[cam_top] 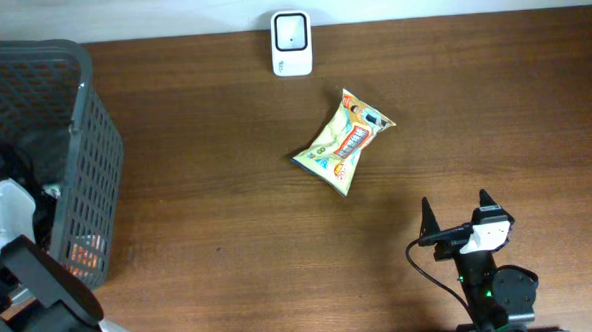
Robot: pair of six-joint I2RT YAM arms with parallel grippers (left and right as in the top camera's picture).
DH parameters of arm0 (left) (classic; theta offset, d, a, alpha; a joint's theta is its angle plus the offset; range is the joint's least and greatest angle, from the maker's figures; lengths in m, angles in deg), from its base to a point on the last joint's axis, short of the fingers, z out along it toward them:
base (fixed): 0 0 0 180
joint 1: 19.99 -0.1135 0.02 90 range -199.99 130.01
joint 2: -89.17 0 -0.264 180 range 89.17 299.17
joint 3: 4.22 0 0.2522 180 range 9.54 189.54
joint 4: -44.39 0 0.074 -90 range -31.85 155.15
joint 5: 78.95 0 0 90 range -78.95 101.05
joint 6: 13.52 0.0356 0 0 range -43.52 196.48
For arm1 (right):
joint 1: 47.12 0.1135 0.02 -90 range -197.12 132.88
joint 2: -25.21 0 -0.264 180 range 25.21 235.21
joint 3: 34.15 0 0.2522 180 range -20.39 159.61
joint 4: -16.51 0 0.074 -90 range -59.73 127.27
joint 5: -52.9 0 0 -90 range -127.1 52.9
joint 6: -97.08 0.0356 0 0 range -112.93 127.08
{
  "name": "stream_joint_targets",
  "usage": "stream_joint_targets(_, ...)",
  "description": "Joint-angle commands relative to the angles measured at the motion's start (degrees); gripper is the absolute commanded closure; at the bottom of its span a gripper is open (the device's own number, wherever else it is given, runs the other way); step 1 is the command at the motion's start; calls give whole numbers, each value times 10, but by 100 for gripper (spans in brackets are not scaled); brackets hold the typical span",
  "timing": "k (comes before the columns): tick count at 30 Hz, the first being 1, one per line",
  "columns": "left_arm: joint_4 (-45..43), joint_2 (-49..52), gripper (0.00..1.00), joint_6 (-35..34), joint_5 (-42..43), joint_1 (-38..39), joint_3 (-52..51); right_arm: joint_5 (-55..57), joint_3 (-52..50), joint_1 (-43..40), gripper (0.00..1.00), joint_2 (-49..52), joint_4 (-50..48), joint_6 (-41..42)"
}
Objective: Scan the item barcode
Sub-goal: 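Reach the left gripper into the basket and grasp a red snack bag, then carry the red bag out and release it beside the yellow bag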
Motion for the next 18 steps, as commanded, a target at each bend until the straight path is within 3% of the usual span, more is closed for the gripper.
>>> stream_joint_targets(1,9,19,100,-1,38,-2,3,5,-5,3,2,-4,1,4)
stream_joint_targets(4,55,-13,100,-1,89,-1,68,5,-5,3,2,-4,1,4)
stream_joint_targets(6,58,-73,100,-1,184,-2,91,5,-5,3,2,-4,1,4)
stream_joint_targets(11,2,-303,100,-1,352,7,131,5,-5,3,2,-4,1,4)
stream_joint_targets(15,-71,-467,100,-6,439,99,131,5,-5,3,2,-4,1,4)
stream_joint_targets(18,-91,-492,100,-6,467,233,131,5,-5,3,2,-4,1,4)
